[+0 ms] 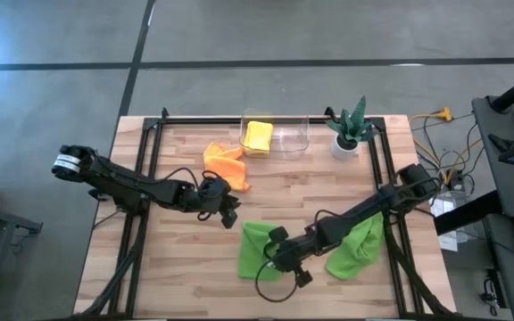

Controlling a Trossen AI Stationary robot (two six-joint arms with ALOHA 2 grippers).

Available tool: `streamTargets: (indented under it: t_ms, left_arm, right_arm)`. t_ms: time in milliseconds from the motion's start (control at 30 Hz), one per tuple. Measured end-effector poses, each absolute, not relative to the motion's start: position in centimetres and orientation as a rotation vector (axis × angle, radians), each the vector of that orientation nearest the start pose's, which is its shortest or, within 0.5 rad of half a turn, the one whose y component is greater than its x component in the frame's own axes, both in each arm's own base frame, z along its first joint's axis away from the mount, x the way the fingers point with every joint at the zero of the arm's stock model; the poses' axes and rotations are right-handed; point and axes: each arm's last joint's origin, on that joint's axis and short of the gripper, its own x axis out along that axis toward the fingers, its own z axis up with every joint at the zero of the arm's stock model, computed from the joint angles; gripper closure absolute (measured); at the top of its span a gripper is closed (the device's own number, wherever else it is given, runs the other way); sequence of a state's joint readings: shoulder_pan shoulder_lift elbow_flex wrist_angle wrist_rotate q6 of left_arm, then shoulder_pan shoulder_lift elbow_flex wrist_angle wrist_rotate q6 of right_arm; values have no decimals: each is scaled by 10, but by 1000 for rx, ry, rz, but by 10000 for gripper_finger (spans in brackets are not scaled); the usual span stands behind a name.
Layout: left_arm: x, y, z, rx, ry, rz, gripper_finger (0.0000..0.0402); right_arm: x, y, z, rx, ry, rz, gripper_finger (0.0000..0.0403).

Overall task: Fold microfiber towels
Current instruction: Fold the left green microfiber towel

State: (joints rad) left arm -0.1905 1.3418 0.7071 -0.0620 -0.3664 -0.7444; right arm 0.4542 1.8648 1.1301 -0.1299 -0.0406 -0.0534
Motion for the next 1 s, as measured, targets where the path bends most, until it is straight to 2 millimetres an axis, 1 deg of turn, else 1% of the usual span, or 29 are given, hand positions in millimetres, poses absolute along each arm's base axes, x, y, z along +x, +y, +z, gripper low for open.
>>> streamTargets:
  t_ms: [200, 367, 700, 833, 933, 1000]
  left_arm:
    - [263, -40, 203, -522, 570, 405, 320]
    - [263, -40, 203, -523, 569, 406, 321]
    - [263, -40, 203, -524, 569, 406, 320]
    - [263, -40, 203, -525, 569, 407, 320]
    - [263, -40, 203, -526, 568, 407, 320]
    - [263, -40, 203, -526, 568, 407, 320]
  right_arm:
    - [339, 170, 160, -241, 849, 496, 385]
    - [335, 168, 153, -268, 860, 507, 385]
    - [333, 168, 148, -245, 854, 551, 384]
    - [328, 167, 142, -206, 885, 558, 364]
    - [326, 167, 140, -183, 899, 557, 336]
    - [327, 168, 141, -166, 880, 587, 315]
